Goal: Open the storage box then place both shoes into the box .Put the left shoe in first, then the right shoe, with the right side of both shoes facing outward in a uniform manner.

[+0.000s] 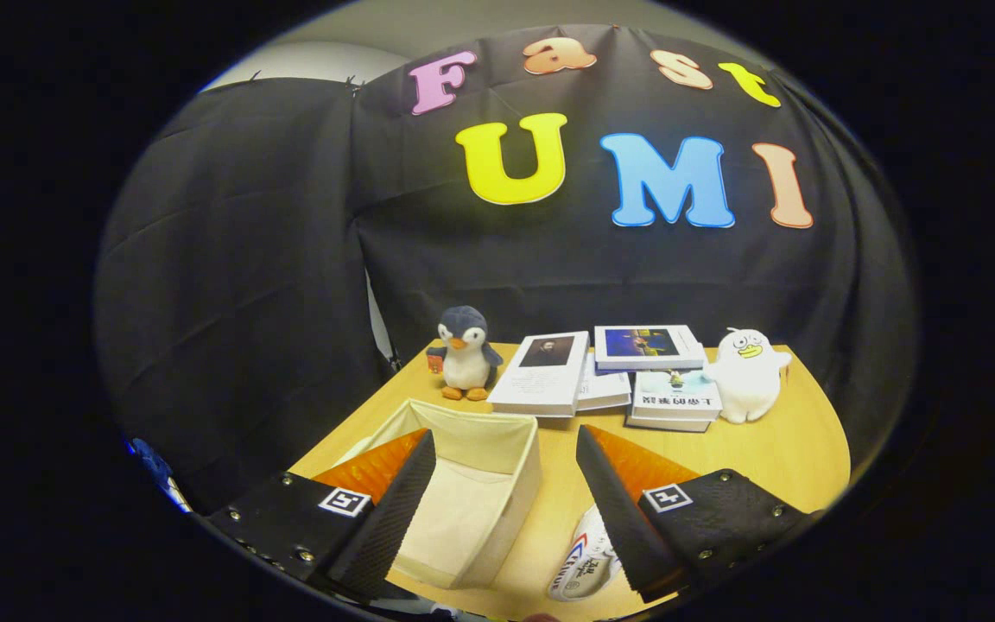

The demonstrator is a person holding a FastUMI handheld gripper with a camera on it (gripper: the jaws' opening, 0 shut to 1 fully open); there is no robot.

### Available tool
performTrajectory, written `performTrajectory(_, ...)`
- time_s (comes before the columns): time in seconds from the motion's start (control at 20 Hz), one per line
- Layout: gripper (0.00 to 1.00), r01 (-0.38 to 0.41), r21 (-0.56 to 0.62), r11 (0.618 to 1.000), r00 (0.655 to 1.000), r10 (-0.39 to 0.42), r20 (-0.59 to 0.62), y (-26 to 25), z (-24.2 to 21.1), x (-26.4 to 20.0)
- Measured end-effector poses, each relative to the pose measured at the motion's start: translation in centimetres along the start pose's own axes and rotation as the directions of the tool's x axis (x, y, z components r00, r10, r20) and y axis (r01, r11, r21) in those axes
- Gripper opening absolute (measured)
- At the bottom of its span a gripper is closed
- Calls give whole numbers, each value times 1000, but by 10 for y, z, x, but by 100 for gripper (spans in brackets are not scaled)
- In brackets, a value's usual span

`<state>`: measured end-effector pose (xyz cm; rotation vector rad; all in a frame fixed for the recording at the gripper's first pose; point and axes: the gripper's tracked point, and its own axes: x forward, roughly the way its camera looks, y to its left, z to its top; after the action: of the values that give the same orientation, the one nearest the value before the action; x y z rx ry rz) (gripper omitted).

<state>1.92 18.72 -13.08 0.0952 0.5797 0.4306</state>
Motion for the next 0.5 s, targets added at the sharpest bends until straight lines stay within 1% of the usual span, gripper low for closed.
performTrajectory(0.2, 99, 49, 21, 999, 998, -48, -41, -41, -24, 5)
performTrajectory(0.5, 99, 106, 59, 993, 990, -100, -95, -88, -67, 20)
